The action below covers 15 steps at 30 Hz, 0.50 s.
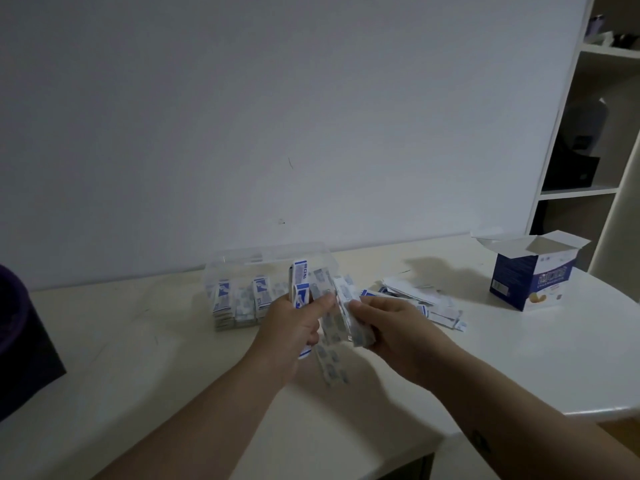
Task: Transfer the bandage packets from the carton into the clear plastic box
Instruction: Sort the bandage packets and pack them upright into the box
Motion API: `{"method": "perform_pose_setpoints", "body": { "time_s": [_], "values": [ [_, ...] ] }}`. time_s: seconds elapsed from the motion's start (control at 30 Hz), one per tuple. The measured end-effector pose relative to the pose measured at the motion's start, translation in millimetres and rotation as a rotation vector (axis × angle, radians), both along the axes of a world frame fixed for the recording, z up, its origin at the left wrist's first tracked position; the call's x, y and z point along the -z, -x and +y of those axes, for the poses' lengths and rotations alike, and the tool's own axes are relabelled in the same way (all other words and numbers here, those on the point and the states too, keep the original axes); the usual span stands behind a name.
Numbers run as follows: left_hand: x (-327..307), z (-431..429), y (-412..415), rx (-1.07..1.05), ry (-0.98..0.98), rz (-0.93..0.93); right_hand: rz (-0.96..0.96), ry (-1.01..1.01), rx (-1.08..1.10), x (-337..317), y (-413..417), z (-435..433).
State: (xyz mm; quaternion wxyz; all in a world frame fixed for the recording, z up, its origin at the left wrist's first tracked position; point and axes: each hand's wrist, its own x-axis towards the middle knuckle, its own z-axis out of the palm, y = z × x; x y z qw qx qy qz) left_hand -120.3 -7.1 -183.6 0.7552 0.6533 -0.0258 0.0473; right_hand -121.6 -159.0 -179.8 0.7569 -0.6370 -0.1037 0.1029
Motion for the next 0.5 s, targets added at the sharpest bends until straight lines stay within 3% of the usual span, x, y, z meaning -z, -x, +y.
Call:
{"method": "perform_pose_setpoints", "body": {
  "time_s": [0.1, 0.17, 0.3, 0.4, 0.5],
  "values": [
    [-2, 5, -3, 0.039, -0.115, 0.091, -0.04, 0.0, 0.109, 0, 1, -2],
    [-1, 8, -2, 0.075, -0.307, 0.132, -0.062, 0.069, 0.183, 1, 2, -2],
    [2, 16, -2, 0.103, -0.582, 0.204, -0.22, 0.466, 0.257, 6, 5, 5],
    [0, 22, -8, 0.002, -0.737, 0.162, -0.287, 0.629, 0.242, 10, 8, 14],
    [0, 28, -18, -0.178, -0.722, 0.051, -0.33, 0.753, 0.231, 15, 8, 23]
  ]
}}
